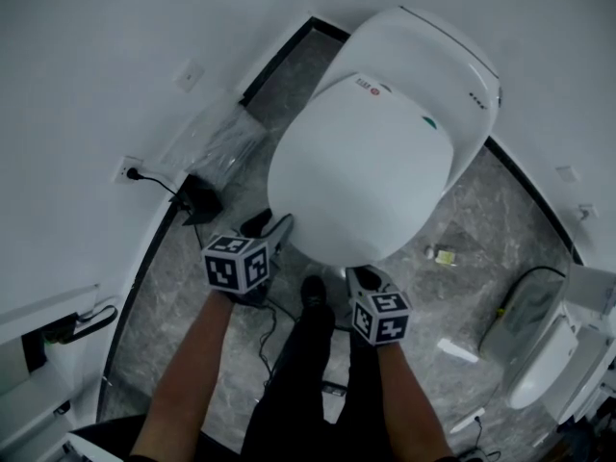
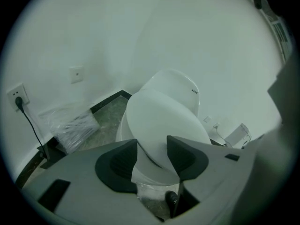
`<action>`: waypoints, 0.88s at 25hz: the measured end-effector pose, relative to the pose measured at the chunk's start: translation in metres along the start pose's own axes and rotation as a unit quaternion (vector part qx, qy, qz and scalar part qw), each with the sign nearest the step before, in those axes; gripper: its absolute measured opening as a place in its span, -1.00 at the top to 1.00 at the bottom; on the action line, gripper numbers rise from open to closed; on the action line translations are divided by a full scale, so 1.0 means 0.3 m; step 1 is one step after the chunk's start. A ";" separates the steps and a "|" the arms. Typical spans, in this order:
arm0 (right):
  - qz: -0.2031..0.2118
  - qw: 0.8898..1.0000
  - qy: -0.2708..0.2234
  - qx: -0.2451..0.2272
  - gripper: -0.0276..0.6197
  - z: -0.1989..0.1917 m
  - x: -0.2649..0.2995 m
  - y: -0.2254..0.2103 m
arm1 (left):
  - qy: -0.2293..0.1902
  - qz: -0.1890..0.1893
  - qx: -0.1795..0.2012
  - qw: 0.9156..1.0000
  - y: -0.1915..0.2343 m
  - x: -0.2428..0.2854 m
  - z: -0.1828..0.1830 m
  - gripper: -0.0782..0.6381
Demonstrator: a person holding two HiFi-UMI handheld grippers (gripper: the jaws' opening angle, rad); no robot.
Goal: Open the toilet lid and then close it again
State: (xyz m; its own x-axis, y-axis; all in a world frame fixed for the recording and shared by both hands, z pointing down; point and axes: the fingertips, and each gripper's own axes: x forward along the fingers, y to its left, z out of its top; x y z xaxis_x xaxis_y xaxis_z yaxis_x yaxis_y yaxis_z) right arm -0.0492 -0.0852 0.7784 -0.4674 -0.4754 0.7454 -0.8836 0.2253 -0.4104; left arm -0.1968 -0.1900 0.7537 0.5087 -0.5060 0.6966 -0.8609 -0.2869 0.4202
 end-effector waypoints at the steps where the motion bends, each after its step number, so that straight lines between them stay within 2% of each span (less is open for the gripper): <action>1: 0.000 1.000 -0.004 -0.001 0.88 0.009 -0.008 0.004 | -0.004 -0.003 0.002 1.000 -0.003 -0.007 0.009 0.19; 4: -0.001 1.000 -0.015 -0.002 0.88 0.041 -0.034 0.011 | -0.011 0.002 0.022 1.000 -0.012 -0.042 0.043 0.20; 7: -0.004 1.000 -0.019 -0.004 0.88 0.072 -0.067 0.017 | -0.010 0.012 0.049 0.999 -0.015 -0.091 0.068 0.33; 13: -0.008 0.999 -0.039 0.001 0.88 0.164 -0.143 0.031 | -0.016 0.004 0.108 0.994 -0.077 -0.160 0.159 0.40; 14: -0.009 0.999 -0.044 0.002 0.88 0.184 -0.158 0.032 | -0.017 0.012 0.118 0.993 -0.083 -0.170 0.174 0.50; 15: -0.009 0.999 -0.050 0.004 0.88 0.206 -0.173 0.032 | -0.018 0.019 0.126 0.992 -0.088 -0.181 0.186 0.69; 22: -0.021 0.996 -0.080 0.013 0.88 0.339 -0.277 0.016 | -0.010 0.007 0.134 0.991 -0.157 -0.235 0.188 0.76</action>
State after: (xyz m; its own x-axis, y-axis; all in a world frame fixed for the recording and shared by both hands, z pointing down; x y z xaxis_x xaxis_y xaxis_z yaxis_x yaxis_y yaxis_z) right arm -0.0118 -0.1311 0.6610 -0.4173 -0.6143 0.6697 -0.9006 0.1809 -0.3953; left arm -0.1928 -0.1866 0.6520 0.4980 -0.5271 0.6885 -0.8419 -0.4842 0.2382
